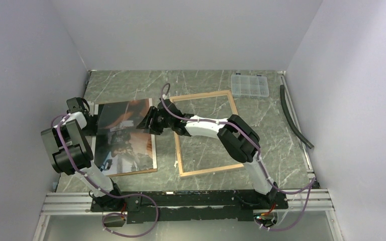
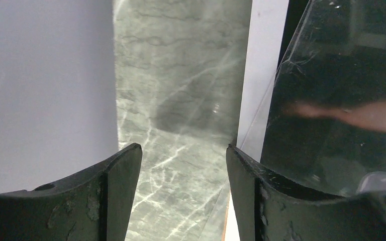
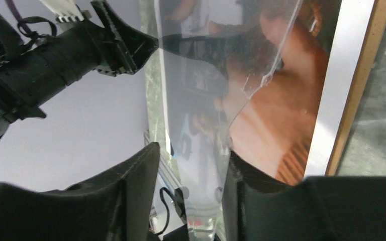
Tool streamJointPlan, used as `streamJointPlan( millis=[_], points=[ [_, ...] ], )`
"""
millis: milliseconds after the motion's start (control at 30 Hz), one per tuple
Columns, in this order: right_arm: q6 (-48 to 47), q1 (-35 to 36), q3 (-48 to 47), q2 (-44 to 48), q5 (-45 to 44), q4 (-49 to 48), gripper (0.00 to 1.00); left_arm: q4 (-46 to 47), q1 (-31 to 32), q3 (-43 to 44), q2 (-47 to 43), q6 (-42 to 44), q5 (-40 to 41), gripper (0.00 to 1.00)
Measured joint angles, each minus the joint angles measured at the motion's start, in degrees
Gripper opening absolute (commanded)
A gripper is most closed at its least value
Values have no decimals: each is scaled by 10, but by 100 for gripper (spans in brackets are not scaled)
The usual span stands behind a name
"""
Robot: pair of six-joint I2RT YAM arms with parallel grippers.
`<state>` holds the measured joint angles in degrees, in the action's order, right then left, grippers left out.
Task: Put the photo into the frame
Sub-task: Pick up the photo frame item at the center of the board.
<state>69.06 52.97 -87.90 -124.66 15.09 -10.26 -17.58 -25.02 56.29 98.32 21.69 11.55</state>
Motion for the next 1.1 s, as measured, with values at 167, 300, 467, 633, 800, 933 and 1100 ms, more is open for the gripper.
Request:
streamJointPlan(
  millis=[167, 300, 467, 633, 800, 933, 1100],
  points=[
    [2, 1, 2, -1, -19, 16, 14, -41, 0, 3, -9, -10, -34, 69],
    [-9, 1, 2, 3, -35, 33, 0, -76, 3, 5, -16, -13, -48, 72],
    [-46, 0, -9, 30, -47, 87, 0, -147, -2, 25, -16, -13, -61, 78],
    [-106, -4, -54, 68, -45, 157, 0, -235, -14, 99, -22, -10, -79, 94],
    [-184, -30, -125, 116, -31, 247, 0, -304, -14, 205, -64, -12, -110, 94],
    [-248, -75, -144, 186, -22, 330, 0, -333, 27, 244, -101, -22, -122, 94],
    [-318, -154, -121, 315, -31, 450, 0, -362, 164, 253, -100, -64, -133, 94]
  ],
)
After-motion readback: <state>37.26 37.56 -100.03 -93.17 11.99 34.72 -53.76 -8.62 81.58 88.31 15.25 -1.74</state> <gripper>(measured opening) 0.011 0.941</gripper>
